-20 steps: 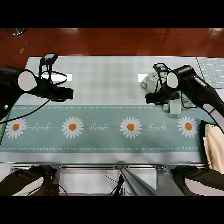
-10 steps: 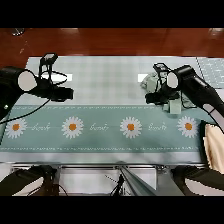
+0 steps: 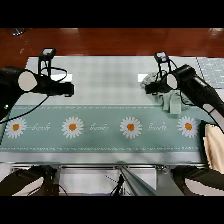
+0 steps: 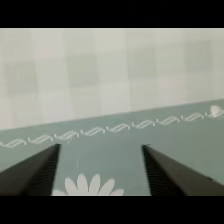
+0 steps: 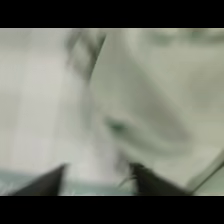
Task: Fold the shirts.
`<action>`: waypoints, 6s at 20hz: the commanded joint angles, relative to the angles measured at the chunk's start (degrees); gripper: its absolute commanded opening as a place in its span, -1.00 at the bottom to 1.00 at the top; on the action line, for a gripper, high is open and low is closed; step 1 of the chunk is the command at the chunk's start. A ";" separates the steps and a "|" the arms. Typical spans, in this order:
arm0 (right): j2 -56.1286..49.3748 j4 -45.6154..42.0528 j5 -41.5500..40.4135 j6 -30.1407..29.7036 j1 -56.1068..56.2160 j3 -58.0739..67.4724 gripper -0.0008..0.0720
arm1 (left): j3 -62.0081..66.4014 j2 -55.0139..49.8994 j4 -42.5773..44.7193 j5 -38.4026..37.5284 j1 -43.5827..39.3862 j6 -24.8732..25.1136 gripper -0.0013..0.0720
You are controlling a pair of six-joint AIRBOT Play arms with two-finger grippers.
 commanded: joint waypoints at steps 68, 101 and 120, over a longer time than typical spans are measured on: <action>7.82 59.08 14.14 -32.33 -15.65 6.29 0.73 | -15.50 27.63 -11.17 -13.57 -2.54 -1.27 0.95; 15.32 67.93 -3.13 -27.74 4.37 -40.89 0.71 | -24.04 -0.55 -50.42 7.89 -3.93 17.77 -0.89; 15.39 43.30 22.25 -23.63 -15.06 53.27 -0.91 | 22.84 13.73 -44.28 10.32 6.03 18.34 -0.89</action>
